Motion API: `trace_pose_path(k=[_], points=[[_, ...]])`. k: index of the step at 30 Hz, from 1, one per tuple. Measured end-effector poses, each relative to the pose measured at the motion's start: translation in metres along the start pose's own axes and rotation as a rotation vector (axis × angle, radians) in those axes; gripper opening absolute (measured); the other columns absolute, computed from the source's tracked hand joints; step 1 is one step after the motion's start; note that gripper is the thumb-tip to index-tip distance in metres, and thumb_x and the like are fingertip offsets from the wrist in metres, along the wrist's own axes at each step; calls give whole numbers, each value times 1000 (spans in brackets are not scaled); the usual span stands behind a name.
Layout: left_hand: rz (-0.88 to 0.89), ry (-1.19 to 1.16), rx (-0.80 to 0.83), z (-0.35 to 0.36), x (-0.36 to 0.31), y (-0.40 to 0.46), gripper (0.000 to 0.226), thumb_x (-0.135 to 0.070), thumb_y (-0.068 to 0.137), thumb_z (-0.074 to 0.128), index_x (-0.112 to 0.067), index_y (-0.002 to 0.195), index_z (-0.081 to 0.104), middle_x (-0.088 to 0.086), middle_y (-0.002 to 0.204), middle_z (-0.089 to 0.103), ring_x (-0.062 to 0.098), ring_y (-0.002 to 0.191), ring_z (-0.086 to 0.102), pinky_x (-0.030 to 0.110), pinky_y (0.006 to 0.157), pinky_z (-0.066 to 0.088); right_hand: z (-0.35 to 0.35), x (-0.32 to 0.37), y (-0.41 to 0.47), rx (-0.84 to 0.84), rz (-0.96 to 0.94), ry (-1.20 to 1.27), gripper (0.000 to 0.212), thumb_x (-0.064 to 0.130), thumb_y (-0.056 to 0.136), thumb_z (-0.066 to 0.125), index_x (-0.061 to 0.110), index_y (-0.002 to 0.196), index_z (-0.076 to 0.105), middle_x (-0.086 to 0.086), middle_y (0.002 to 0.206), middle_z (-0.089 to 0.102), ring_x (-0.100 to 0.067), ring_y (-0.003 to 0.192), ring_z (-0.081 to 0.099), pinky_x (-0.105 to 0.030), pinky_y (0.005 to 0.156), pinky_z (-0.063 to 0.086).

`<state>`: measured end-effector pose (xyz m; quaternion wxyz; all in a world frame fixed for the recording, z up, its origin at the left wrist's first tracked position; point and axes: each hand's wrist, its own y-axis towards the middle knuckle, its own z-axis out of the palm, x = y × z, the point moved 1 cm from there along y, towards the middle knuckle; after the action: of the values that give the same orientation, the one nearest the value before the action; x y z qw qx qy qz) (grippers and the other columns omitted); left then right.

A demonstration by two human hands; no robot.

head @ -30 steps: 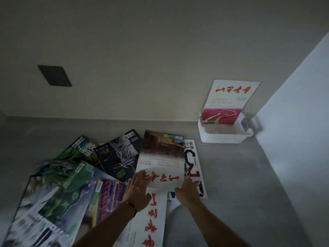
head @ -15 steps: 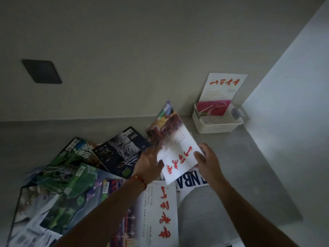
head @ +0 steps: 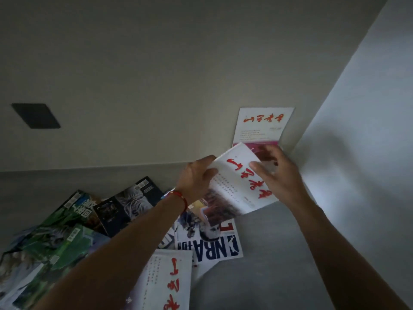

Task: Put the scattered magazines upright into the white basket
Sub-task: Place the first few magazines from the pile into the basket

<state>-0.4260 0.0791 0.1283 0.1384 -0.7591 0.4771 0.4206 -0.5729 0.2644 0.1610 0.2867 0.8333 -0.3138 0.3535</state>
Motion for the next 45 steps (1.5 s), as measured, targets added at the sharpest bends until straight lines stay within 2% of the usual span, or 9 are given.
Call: trace_pose_path(k=[3, 6, 10, 14, 18, 33, 39, 42, 45], points=[[-38, -148, -69, 17, -15, 13, 16, -11, 96, 56, -23, 102, 64, -7, 82, 67, 5, 71, 66, 15, 57, 51, -28, -49, 1, -16, 114, 380, 28, 40, 89, 70, 49, 112, 56, 27, 103, 70, 10, 93, 68, -10, 60, 54], [-114, -282, -107, 38, -28, 30, 18, -7, 95, 57, -20, 104, 66, -3, 88, 70, 8, 76, 66, 25, 63, 57, -38, -95, 4, 133, 223, 695, 36, 26, 93, 68, 38, 124, 56, 10, 117, 72, -14, 106, 71, -31, 74, 61], [-143, -329, -156, 63, -47, 57, 19, -8, 96, 59, -22, 108, 65, -1, 95, 71, 11, 87, 69, 22, 72, 60, -53, -125, 24, 174, 190, 554, 22, 21, 93, 68, 30, 114, 66, 13, 113, 73, -7, 101, 71, -25, 70, 61], [-203, -420, -165, 77, -68, 90, 24, -10, 98, 56, -8, 121, 63, 15, 117, 70, 34, 110, 66, 48, 93, 57, -87, -134, 75, -81, 130, 151, 21, 23, 87, 73, 17, 107, 76, 9, 98, 75, 1, 76, 68, -4, 58, 48], [-202, -99, -245, 76, -77, 132, 25, -26, 100, 53, -14, 118, 65, 6, 106, 69, 26, 96, 66, 25, 73, 54, -109, -129, 131, -208, 47, 67, 26, 28, 86, 74, 14, 108, 76, 0, 101, 77, 4, 72, 64, -6, 60, 46], [-615, -120, -273, 121, -15, 206, 26, -30, 86, 61, -9, 92, 75, 15, 89, 76, 33, 88, 73, 45, 83, 60, -68, -196, 208, 14, 99, -60, 27, 25, 88, 70, 10, 111, 74, -6, 105, 77, -3, 71, 62, 3, 48, 39], [-746, -316, -282, 141, 12, 222, 25, -33, 84, 67, -11, 74, 73, 13, 83, 74, 29, 79, 70, 43, 89, 60, -54, -215, 222, 31, 162, -94, 28, 25, 91, 67, 11, 115, 72, -6, 112, 75, -19, 94, 71, -5, 57, 34], [-737, -289, -282, 148, 12, 226, 28, -31, 86, 69, -6, 97, 76, 8, 83, 71, 22, 74, 64, 30, 76, 55, -49, -218, 224, -4, 213, -81, 23, 20, 92, 65, 9, 110, 73, -8, 107, 76, -23, 93, 71, -8, 57, 34], [-683, -340, -232, 154, 9, 226, 28, -17, 86, 70, -12, 114, 72, 8, 105, 75, 24, 93, 69, 33, 88, 56, -42, -222, 224, -49, 269, -46, 20, 17, 94, 59, 7, 104, 73, -9, 101, 76, -19, 82, 66, -12, 56, 36]])
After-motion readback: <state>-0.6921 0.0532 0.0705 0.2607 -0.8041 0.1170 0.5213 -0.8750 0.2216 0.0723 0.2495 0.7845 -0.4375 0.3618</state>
